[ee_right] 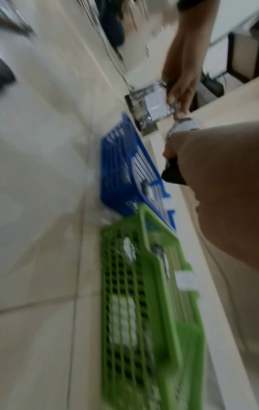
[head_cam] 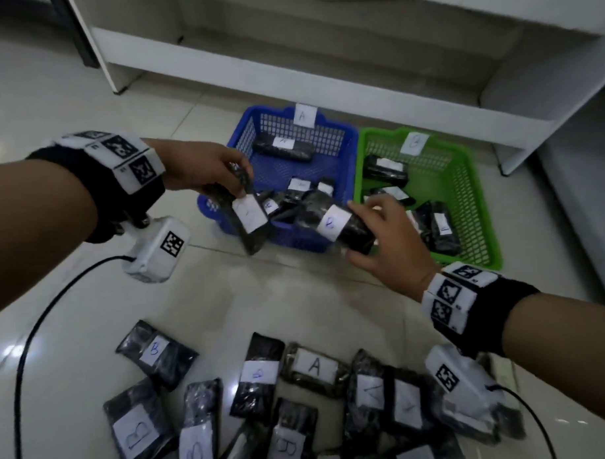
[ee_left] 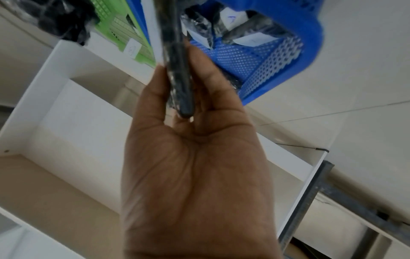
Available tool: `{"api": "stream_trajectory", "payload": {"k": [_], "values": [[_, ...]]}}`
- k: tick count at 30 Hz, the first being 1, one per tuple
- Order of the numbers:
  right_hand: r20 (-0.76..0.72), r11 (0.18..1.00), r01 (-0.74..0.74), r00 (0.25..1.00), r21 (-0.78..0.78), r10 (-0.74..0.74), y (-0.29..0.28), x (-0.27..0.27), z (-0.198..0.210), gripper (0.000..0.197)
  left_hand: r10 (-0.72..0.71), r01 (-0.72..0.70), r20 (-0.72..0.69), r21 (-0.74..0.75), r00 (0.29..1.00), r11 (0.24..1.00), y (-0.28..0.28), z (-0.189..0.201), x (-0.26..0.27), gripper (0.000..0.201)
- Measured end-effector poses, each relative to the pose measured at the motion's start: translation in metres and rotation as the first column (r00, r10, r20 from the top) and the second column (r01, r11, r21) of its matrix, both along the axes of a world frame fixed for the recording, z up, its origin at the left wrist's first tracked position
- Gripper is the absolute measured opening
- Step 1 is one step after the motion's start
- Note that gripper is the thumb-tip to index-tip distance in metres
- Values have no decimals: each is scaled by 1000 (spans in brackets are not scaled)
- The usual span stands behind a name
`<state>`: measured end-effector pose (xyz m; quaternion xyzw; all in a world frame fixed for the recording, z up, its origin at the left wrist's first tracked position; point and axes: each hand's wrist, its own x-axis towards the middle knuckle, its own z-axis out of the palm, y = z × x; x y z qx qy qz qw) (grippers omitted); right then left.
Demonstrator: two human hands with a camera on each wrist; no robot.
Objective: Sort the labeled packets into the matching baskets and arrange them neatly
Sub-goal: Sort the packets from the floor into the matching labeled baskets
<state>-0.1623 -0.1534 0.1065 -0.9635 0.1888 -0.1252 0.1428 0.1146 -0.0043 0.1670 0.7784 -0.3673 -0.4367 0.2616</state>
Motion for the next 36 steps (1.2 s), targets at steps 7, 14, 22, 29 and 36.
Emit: {"api": "stream_trajectory", "payload": {"k": [7, 14, 22, 29, 36], "values": [[52, 847, 528, 849, -69, -525, -93, -63, 18, 55, 255, -250, -23, -296, 967, 922, -78, -4, -58, 17], [-96, 719, 689, 713, -91, -695, -119, -99, 9, 52, 418, -418, -83, -368, 905, 831, -165, -53, -137, 29], [-63, 719, 686, 727, 111, -684, -133, -107, -4, 51, 437, -560, -365, -380, 822, 736, -235, -91, -176, 19], [48, 641, 719, 655, 270, -755, -147, -99, -16, 47, 369, -492, -346, -405, 863, 770, -277, -101, -176, 18], [-21, 685, 710, 697, 164, -717, -147, -94, -35, 48, 177, -143, 82, -313, 981, 939, -309, -112, -186, 35]]}}
